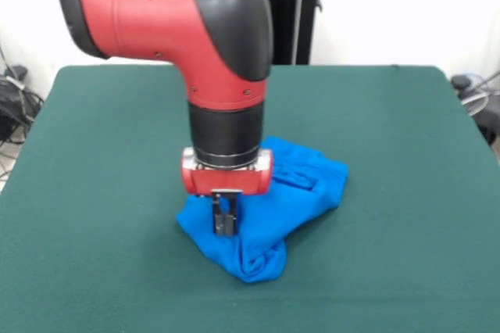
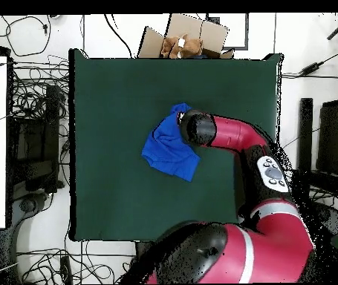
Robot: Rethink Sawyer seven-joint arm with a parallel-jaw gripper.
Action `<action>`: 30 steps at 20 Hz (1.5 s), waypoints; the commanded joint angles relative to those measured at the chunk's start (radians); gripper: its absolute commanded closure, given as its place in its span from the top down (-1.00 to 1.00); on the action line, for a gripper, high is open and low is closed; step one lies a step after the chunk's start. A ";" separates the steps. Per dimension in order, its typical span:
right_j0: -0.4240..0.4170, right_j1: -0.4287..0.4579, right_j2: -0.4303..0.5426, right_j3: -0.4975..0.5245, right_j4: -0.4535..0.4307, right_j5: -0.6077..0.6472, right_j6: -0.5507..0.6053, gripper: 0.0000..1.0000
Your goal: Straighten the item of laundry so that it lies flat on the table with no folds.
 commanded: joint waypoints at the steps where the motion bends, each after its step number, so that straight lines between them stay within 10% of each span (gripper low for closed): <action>1: -0.003 0.030 0.105 0.081 -0.061 -0.026 -0.014 -1.00; 20: 0.082 0.043 -0.014 0.011 -0.078 0.092 0.009 -1.00; 30: -0.036 0.035 0.000 0.000 -0.130 0.170 -0.154 -1.00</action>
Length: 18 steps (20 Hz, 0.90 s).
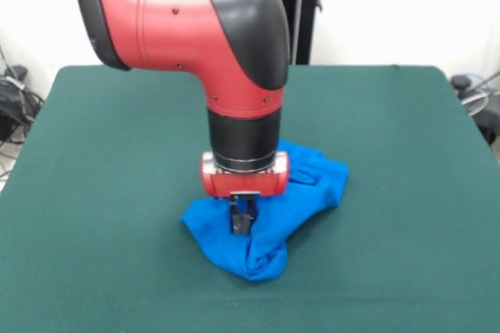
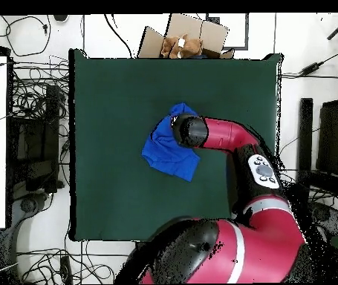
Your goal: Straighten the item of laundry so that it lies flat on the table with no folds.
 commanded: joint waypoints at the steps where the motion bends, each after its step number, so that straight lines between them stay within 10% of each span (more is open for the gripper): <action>1: -0.073 0.014 0.003 0.002 -0.112 0.164 -0.166 -1.00; 18: -0.213 0.106 0.085 -0.048 -0.254 0.148 -0.234 -1.00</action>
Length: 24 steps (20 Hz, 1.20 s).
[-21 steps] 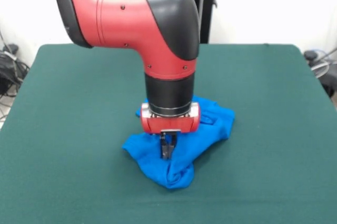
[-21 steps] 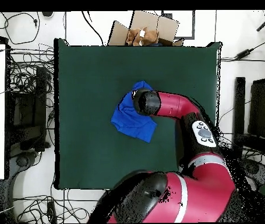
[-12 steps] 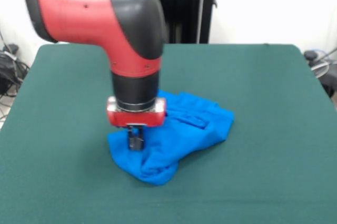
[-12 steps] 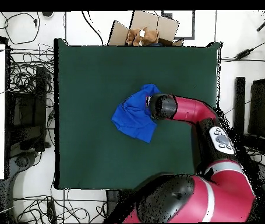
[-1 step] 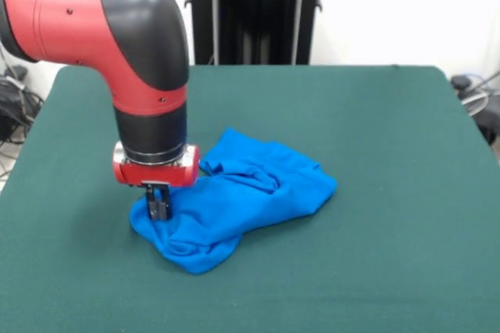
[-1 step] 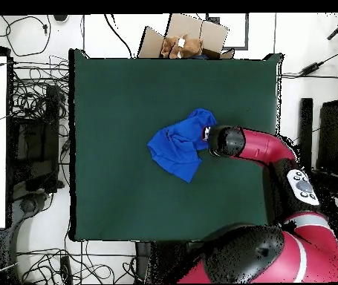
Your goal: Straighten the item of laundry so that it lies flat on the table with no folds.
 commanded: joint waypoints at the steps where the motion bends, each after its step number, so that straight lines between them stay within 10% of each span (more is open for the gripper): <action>1: -0.037 0.087 0.050 -0.040 -0.142 0.078 -0.238 -1.00; 15: -0.171 -0.094 0.138 0.013 -0.178 0.249 -0.441 -1.00; 24: -0.256 -0.146 0.252 -0.183 -0.147 0.356 -0.683 -1.00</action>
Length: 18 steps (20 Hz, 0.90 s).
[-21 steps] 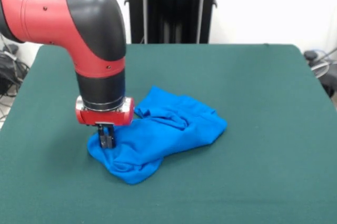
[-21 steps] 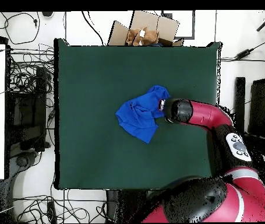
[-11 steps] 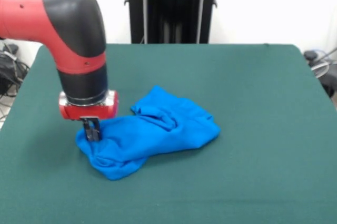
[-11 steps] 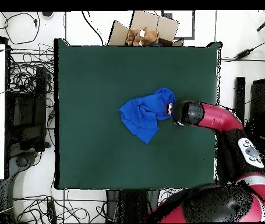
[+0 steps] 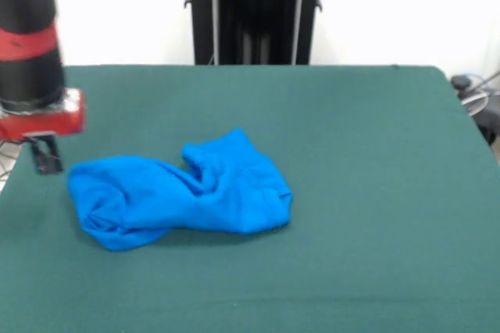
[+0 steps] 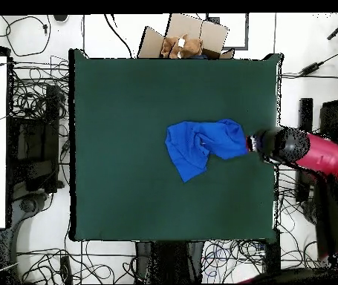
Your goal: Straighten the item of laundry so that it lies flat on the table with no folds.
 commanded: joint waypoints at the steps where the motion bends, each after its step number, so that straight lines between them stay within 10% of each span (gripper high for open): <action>1: -0.014 -0.035 0.127 -0.144 -0.037 0.101 -0.287 -1.00; 18: 0.059 -0.107 0.065 -0.042 0.011 0.102 -0.212 -1.00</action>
